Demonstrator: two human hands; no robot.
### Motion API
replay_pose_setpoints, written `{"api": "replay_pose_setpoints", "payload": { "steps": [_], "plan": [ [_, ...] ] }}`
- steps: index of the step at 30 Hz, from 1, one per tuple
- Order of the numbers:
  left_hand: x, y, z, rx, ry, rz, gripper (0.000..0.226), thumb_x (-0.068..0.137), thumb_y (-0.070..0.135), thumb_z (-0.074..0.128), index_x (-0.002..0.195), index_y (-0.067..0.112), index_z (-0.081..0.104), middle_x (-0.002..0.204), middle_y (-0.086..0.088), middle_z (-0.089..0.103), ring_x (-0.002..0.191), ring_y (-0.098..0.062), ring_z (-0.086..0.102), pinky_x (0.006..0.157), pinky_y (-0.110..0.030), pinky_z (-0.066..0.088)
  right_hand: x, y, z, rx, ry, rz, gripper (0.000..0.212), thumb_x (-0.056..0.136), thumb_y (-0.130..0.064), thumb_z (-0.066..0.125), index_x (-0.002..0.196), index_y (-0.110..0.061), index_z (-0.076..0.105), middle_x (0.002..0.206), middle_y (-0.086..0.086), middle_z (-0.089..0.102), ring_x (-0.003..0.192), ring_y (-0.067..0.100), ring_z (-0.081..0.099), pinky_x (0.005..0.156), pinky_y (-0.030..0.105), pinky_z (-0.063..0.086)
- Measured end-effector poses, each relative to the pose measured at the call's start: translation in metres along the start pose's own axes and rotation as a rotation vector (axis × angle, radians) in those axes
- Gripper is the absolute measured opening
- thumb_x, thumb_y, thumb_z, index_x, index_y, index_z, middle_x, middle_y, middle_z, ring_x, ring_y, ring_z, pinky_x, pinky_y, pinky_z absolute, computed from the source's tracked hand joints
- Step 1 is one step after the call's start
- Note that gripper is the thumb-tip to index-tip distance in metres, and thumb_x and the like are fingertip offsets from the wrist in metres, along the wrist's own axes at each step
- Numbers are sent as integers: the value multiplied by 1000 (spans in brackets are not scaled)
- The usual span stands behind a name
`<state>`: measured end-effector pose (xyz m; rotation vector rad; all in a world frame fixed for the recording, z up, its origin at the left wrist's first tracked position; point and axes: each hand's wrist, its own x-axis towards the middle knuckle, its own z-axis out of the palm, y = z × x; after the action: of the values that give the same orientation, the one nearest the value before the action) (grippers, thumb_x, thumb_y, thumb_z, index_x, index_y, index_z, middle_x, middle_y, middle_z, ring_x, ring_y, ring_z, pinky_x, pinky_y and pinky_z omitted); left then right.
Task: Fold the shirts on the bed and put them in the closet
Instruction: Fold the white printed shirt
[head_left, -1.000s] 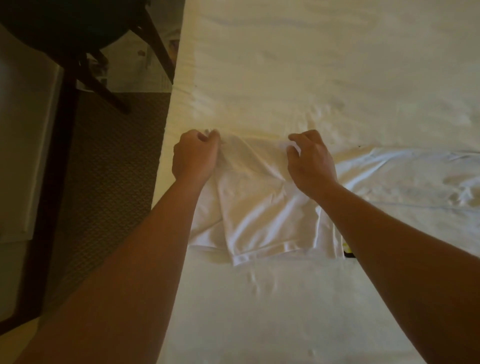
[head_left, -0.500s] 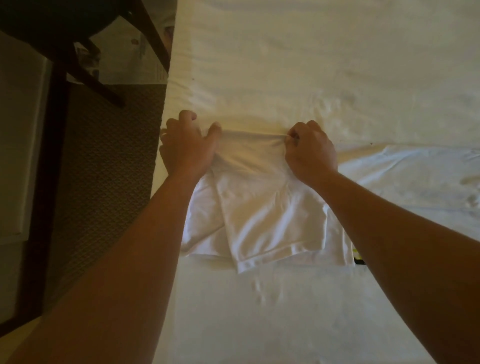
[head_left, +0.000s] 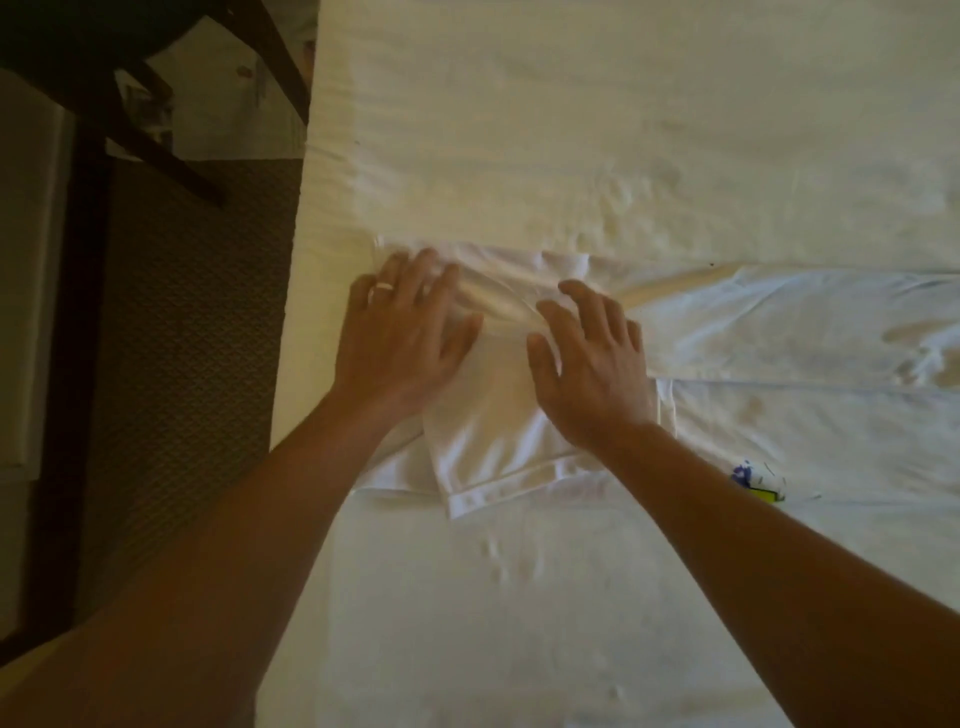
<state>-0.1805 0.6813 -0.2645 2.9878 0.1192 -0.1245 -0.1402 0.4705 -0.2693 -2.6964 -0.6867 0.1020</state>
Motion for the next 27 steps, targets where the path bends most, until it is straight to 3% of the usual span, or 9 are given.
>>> {"api": "replay_pose_setpoints", "payload": {
  "steps": [5, 8, 10, 12, 15, 17, 20, 23, 27],
  "plan": [
    [-6, -23, 14, 24, -272, -30, 80, 94, 76, 12, 163, 35, 6, 171, -2, -7, 157, -26, -1, 120, -56, 11, -33, 26, 14, -154, -314, -17, 71, 100, -63, 23, 161, -26, 14, 169, 9, 3, 155, 32, 10, 120, 47, 16],
    [-4, -25, 11, 24, -307, -24, 78, 95, 75, 17, 162, 38, 0, 170, 2, -15, 157, -22, -8, 122, -57, 5, -33, 31, 17, -172, -372, -38, 76, 99, -67, 20, 162, -29, 2, 169, 7, -7, 156, 29, 0, 123, 47, 10],
    [-7, -18, 7, 29, -263, -65, 77, 97, 71, 27, 162, 35, 7, 171, -3, -7, 157, -25, -4, 121, -57, 6, -33, 22, 9, -191, -324, -1, 76, 98, -64, 28, 161, -25, 14, 169, 11, 3, 154, 33, 10, 119, 50, 17],
    [-13, -9, 2, 27, -175, -97, 73, 98, 61, 43, 159, 27, 24, 169, -10, 11, 155, -32, 11, 117, -57, 16, -36, 3, 1, -160, -208, -6, 67, 93, -54, 46, 149, -17, 42, 159, 16, 31, 142, 37, 34, 107, 52, 30],
    [-20, -4, -7, -4, -115, -98, 56, 91, 43, 58, 141, 22, 47, 153, -8, 41, 138, -36, 39, 104, -53, 33, -57, -32, 1, 54, -71, -203, 30, 86, -39, 59, 98, -12, 67, 101, 11, 63, 90, 34, 58, 76, 46, 49],
    [-23, -7, -12, -26, -157, -103, 46, 89, 38, 60, 133, 23, 53, 147, -4, 46, 131, -33, 45, 102, -51, 36, -74, -53, 4, 116, -158, -301, 29, 86, -42, 56, 81, -14, 63, 78, 5, 60, 70, 29, 59, 65, 40, 49],
    [-26, -13, -14, 12, -219, -91, 53, 92, 35, 57, 143, 26, 46, 157, 0, 39, 138, -31, 39, 106, -51, 33, -86, -70, 8, -11, -330, -205, 39, 84, -55, 58, 84, -17, 63, 78, 0, 62, 72, 25, 60, 70, 40, 49],
    [-23, -13, -18, 23, -252, -95, 54, 92, 34, 52, 145, 29, 42, 157, 2, 40, 140, -31, 37, 107, -52, 33, -82, -78, -1, 29, -447, -32, 23, 87, -39, 58, 88, -16, 57, 89, 0, 62, 81, 24, 57, 77, 39, 48],
    [-17, -8, -24, 31, -227, -118, 47, 90, 31, 55, 137, 28, 51, 150, 0, 47, 138, -31, 36, 106, -51, 31, -54, -65, -26, 413, -718, 253, 9, 86, -23, 59, 84, -15, 63, 83, 1, 65, 78, 24, 64, 70, 35, 53]
  ]
}}
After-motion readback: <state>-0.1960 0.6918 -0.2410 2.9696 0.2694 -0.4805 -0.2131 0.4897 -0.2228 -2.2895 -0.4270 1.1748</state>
